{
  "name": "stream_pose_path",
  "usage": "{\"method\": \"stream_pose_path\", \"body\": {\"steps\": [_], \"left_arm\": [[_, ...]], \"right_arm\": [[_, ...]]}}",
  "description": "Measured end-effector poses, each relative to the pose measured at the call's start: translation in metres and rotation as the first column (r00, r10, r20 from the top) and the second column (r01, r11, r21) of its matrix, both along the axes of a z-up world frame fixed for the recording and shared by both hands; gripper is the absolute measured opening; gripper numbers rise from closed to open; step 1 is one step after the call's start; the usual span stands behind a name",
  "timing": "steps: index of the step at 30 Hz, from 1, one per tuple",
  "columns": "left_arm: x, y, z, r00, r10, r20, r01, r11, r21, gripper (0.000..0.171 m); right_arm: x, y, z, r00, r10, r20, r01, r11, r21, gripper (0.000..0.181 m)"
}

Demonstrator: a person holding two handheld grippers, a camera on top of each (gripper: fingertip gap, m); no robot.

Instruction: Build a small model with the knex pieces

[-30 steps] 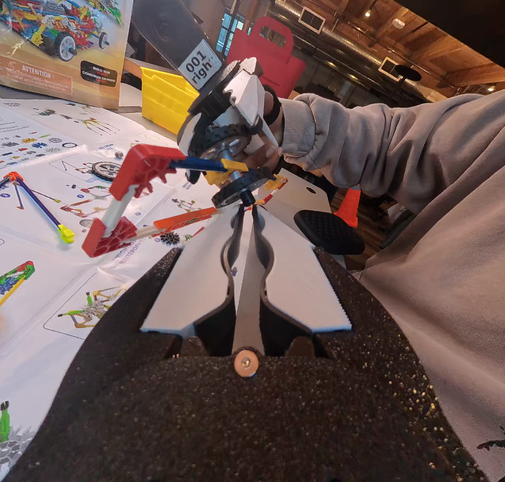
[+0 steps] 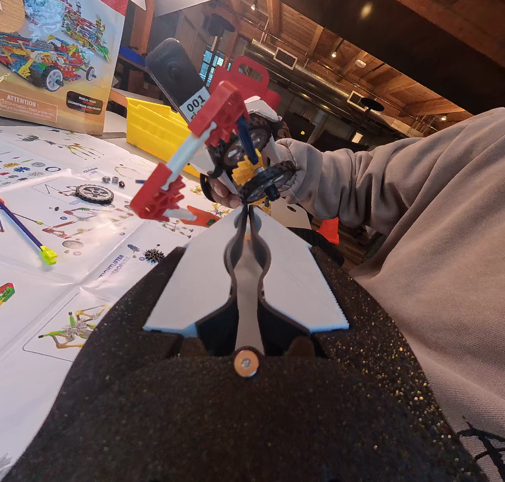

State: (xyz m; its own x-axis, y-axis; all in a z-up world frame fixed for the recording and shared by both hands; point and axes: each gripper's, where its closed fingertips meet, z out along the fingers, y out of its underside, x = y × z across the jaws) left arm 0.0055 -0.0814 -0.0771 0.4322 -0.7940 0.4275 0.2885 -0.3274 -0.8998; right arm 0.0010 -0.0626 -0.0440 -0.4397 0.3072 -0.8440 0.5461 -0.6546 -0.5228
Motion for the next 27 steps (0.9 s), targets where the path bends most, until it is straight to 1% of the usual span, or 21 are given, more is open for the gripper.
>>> {"method": "stream_pose_path", "body": {"steps": [1, 8, 12, 14, 16, 17, 18, 19, 20, 22, 24, 25, 26, 27], "left_arm": [[0.0, 0.0, 0.0, 1.0, -0.001, -0.001, 0.001, 1.0, 0.002, 0.0], [0.002, -0.003, 0.001, 1.0, -0.015, -0.002, 0.015, 1.0, 0.009, 0.0], [0.002, -0.003, -0.001, 1.0, -0.019, -0.012, 0.019, 1.0, 0.003, 0.0], [0.0, 0.0, -0.008, 0.999, -0.014, -0.051, 0.013, 1.0, -0.024, 0.0], [-0.007, 0.005, -0.025, 0.99, -0.006, -0.143, -0.006, 0.997, -0.08, 0.004], [-0.011, 0.007, -0.035, 0.981, -0.013, -0.191, -0.01, 0.993, -0.121, 0.007], [-0.016, 0.008, -0.043, 0.974, -0.025, -0.225, -0.012, 0.986, -0.164, 0.01], [-0.021, 0.009, -0.049, 0.969, -0.04, -0.245, -0.012, 0.978, -0.207, 0.013], [-0.026, 0.01, -0.055, 0.964, -0.048, -0.262, -0.017, 0.97, -0.242, 0.015], [-0.04, 0.014, -0.062, 0.957, -0.035, -0.288, -0.049, 0.959, -0.278, 0.019], [-0.052, 0.019, -0.061, 0.962, -0.009, -0.272, -0.074, 0.954, -0.292, 0.021], [-0.056, 0.021, -0.06, 0.967, 0.0, -0.256, -0.08, 0.951, -0.3, 0.023], [-0.061, 0.022, -0.06, 0.971, 0.007, -0.24, -0.082, 0.948, -0.307, 0.024], [-0.064, 0.024, -0.06, 0.974, 0.017, -0.227, -0.089, 0.946, -0.312, 0.024]], "right_arm": [[0.0, -0.001, 0.0, 1.0, 0.004, -0.003, -0.004, 1.0, -0.001, 0.046], [0.004, -0.004, 0.001, 0.999, 0.03, -0.025, -0.03, 1.0, 0.003, 0.046], [0.004, -0.005, -0.002, 0.999, 0.03, -0.022, -0.03, 0.999, 0.029, 0.046], [0.005, -0.005, -0.007, 1.0, 0.02, -0.005, -0.019, 0.994, 0.107, 0.046], [0.005, -0.003, -0.011, 1.0, -0.007, 0.001, 0.007, 0.967, 0.254, 0.046], [0.006, -0.001, -0.013, 1.0, -0.026, 0.013, 0.02, 0.936, 0.352, 0.046], [0.006, 0.001, -0.017, 0.999, -0.044, 0.026, 0.028, 0.886, 0.463, 0.046], [0.007, 0.002, -0.021, 0.998, -0.055, 0.037, 0.024, 0.819, 0.573, 0.047], [0.009, 0.002, -0.025, 0.997, -0.059, 0.049, 0.011, 0.74, 0.672, 0.047], [0.011, 0.002, -0.035, 0.995, -0.065, 0.074, -0.026, 0.554, 0.832, 0.046], [0.013, 0.002, -0.055, 0.99, -0.073, 0.119, -0.086, 0.349, 0.933, 0.047], [0.012, 0.002, -0.067, 0.987, -0.078, 0.138, -0.114, 0.253, 0.961, 0.047], [0.012, 0.001, -0.08, 0.984, -0.078, 0.16, -0.145, 0.171, 0.974, 0.047], [0.012, 0.0, -0.093, 0.98, -0.074, 0.182, -0.174, 0.104, 0.979, 0.047]]}}
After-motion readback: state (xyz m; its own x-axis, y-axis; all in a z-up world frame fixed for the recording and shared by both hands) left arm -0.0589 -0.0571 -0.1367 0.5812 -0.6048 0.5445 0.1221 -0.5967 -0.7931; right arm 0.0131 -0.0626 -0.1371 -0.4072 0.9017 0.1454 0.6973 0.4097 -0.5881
